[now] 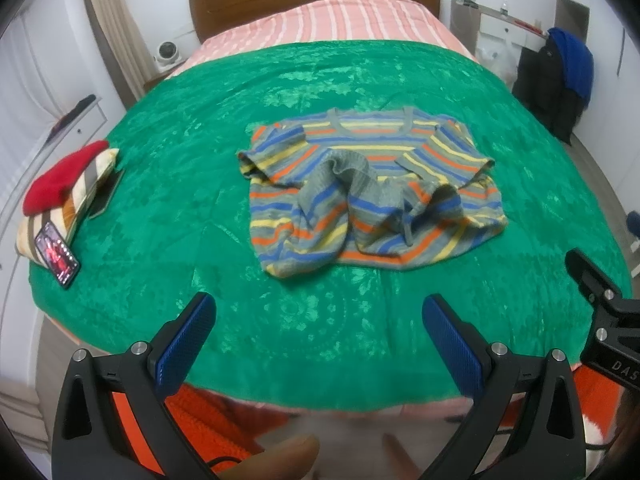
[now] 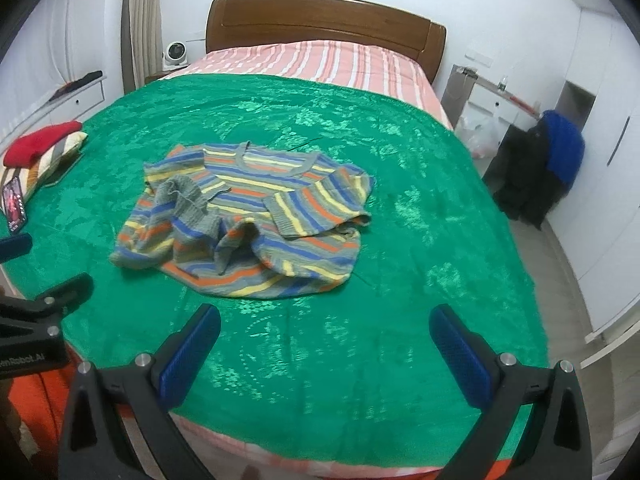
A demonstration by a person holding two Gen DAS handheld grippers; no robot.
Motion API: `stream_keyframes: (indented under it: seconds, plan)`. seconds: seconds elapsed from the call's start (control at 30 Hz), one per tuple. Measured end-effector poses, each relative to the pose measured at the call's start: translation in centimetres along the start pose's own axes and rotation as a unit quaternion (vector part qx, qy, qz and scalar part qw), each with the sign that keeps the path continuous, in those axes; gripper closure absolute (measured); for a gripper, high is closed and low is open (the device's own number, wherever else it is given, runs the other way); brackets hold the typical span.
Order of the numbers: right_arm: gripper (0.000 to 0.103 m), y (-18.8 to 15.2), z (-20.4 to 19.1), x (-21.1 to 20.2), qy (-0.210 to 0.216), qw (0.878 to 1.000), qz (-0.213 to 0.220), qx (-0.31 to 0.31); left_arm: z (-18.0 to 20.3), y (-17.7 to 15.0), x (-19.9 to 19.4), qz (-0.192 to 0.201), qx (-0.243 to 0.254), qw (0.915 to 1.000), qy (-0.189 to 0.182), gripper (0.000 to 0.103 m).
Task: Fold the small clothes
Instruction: 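Move both grippers toward the crumpled striped sweater on the bed, then grasp the sweater hem with the left gripper while the right gripper grasps the hem too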
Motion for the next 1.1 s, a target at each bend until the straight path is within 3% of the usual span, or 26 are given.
stream_keyframes:
  seconds: [0.23, 0.53, 0.67, 0.8, 0.97, 1.1]
  plan:
    - [0.000, 0.5, 0.2, -0.6, -0.020, 1.000, 0.017, -0.015, 0.0, 0.0, 0.1, -0.002, -0.002, 1.0000, -0.001, 0.000]
    - [0.000, 0.1, 0.1, -0.3, -0.016, 1.000, 0.010, -0.016, -0.8, -0.2, 0.7, -0.009, -0.020, 0.9997, -0.008, 0.000]
    - [0.000, 0.2, 0.4, -0.4, 0.001, 1.000, 0.011, 0.006, -1.6, -0.1, 0.8, -0.005, -0.022, 0.9997, -0.002, 0.000]
    - [0.000, 0.3, 1.0, -0.6, 0.044, 0.998, 0.018, 0.041, -3.8, 0.1, 1.5, -0.006, -0.048, 0.9988, 0.005, 0.000]
    - [0.000, 0.3, 0.8, -0.2, 0.066, 0.996, 0.018, 0.053, -5.4, -0.1, 2.9, -0.022, -0.071, 0.9963, -0.042, 0.000]
    - [0.000, 0.1, -0.3, 1.9, 0.126, 0.991, 0.025, 0.039, -5.1, 0.5, 6.5, -0.037, -0.055, 0.9903, -0.123, 0.000]
Point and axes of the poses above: each gripper's, at about its wrist camera, not at the fingertips, and x roughly the way its jaws point, z to its right, y to its top, the point moved 4 cm from there along x, roughly the way its jaws point, and after that the axes turned 12 degrees about z, right-handed, at the moved point
